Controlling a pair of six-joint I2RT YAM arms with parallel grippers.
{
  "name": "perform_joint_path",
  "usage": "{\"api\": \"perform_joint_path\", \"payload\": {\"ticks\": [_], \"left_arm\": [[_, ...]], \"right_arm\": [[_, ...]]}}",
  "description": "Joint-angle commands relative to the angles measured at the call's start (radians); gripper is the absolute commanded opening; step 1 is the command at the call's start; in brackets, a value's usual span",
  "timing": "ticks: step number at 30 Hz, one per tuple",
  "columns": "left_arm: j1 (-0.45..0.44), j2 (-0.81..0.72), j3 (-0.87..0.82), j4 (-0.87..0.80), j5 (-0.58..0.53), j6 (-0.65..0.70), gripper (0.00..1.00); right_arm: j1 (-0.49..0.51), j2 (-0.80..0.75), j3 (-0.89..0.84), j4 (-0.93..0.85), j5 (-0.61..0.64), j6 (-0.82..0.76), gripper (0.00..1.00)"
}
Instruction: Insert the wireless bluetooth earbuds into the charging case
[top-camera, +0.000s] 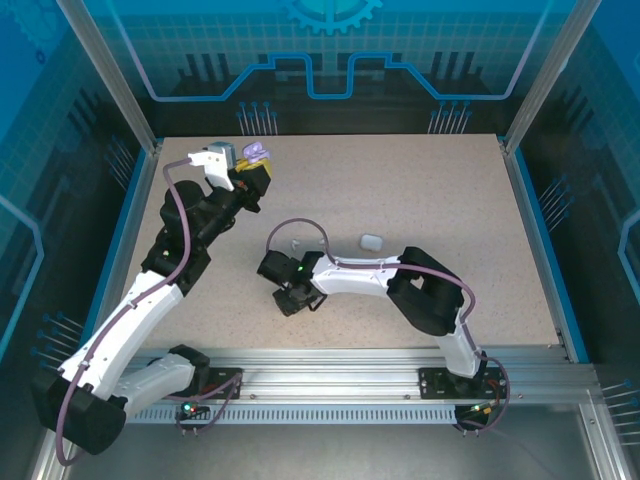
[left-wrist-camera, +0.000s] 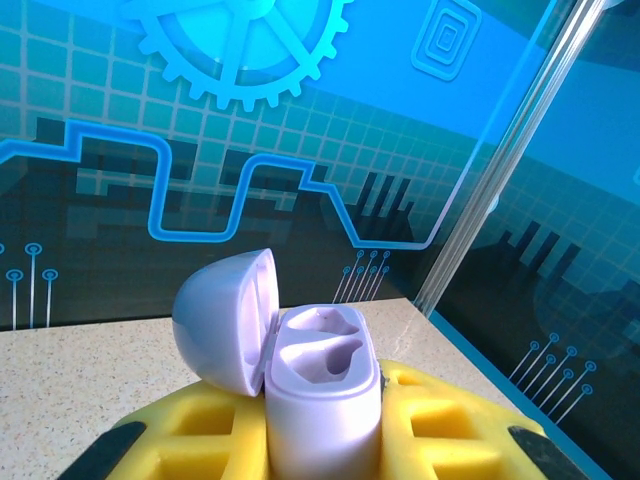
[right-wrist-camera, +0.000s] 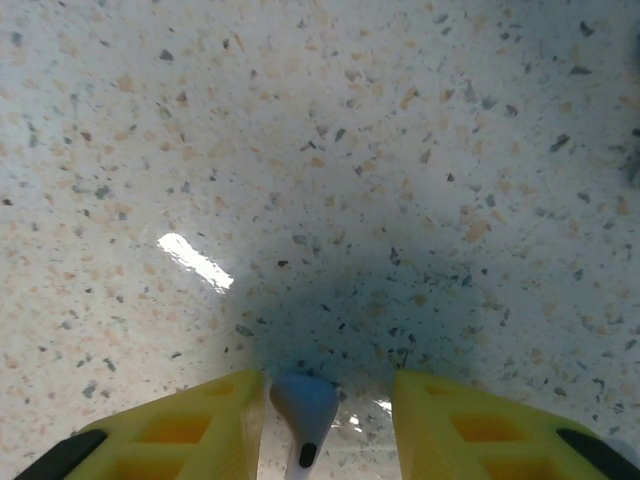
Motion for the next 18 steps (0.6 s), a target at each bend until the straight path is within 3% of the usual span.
{"api": "perform_joint_path", "payload": {"ticks": [1,13,18], "left_arm": [[0.010,0.004,0.036,0.011,-0.018,-0.010,0.00],[0.010,0.005,0.020,0.027,-0.012,-0.022,0.00],[0.010,0.004,0.014,0.031,0.001,-0.034,0.00]], "right_arm": [[0.017,0.025,0.034,-0.035,0.013,-0.011,0.38],[0.026,0.059,0.043,-0.040,0.005,0.003,0.28],[0.027,0.053,0.045,-0.040,0.004,0.011,0.14]]}}
